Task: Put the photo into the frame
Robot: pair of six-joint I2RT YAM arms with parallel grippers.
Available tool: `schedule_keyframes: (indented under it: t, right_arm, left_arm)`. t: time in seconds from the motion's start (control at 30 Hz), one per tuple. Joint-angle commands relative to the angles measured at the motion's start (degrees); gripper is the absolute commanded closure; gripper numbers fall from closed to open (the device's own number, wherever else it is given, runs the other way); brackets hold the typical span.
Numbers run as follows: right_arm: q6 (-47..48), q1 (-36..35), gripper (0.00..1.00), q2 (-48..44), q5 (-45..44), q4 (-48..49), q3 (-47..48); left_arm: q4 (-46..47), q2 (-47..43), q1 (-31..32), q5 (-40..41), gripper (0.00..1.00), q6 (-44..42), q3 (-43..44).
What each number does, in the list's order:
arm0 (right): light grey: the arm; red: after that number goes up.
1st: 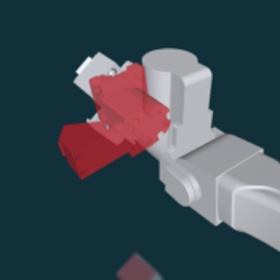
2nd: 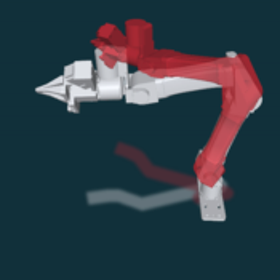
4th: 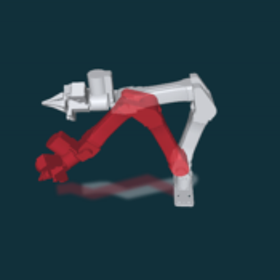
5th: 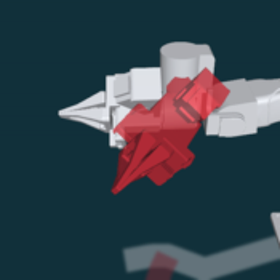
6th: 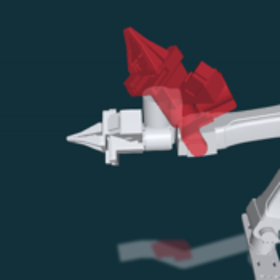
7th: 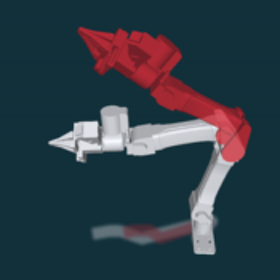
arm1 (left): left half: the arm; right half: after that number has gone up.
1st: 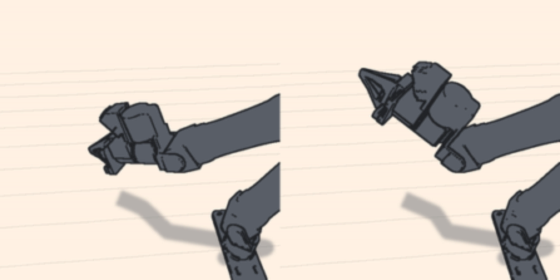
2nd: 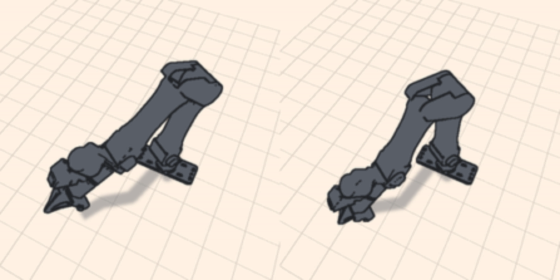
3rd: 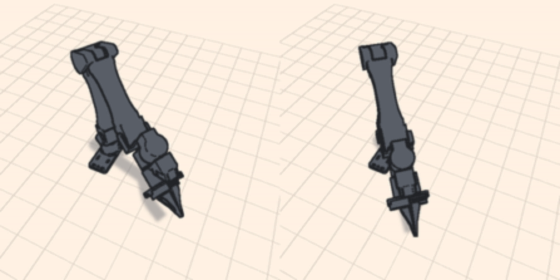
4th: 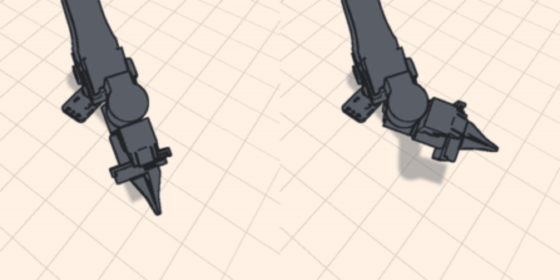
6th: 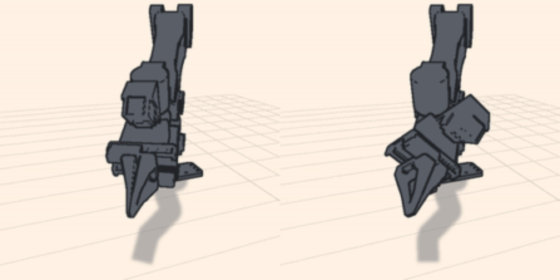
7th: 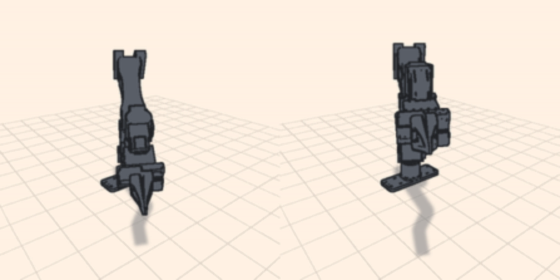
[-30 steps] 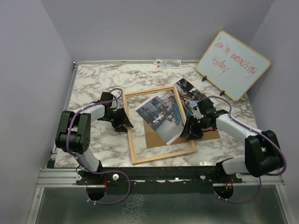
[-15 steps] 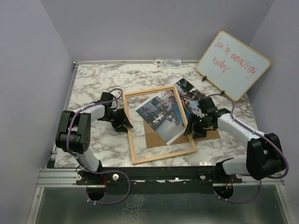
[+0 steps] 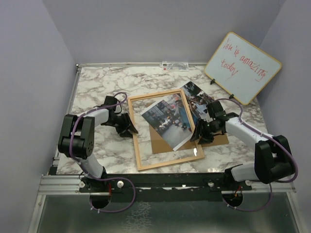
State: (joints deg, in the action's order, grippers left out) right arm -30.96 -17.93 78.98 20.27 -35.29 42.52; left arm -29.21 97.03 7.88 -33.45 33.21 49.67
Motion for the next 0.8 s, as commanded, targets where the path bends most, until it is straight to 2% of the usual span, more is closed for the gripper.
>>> schedule_keyframes:
  t: [0.0, 0.23, 0.47, 0.57, 0.77]
  right_arm:
    - [1.2, -0.5, 0.47, 3.1, 5.7, 4.6, -3.1]
    - [1.5, -0.5, 0.44, 2.4, 12.5, 8.7, -4.3]
    - [1.2, -0.6, 0.42, -0.2, 10.9, 8.9, -3.2]
    - [0.2, -0.5, 0.42, -3.1, 4.4, 7.8, -1.4]
    - [-0.5, -0.5, 0.40, -7.4, -17.4, 4.7, 3.3]
  left_arm:
    - [1.9, 3.9, 0.9, 2.9, 0.57, -1.1, -3.2]
    - [2.1, 4.0, 0.9, 3.2, 0.57, -1.0, -3.1]
    - [2.5, 3.4, 0.9, 4.4, 0.58, -0.9, -2.5]
    - [2.6, 2.5, 0.9, 5.6, 0.58, -0.7, -2.1]
    - [3.0, -0.7, 0.9, 13.1, 0.63, -1.3, -1.7]
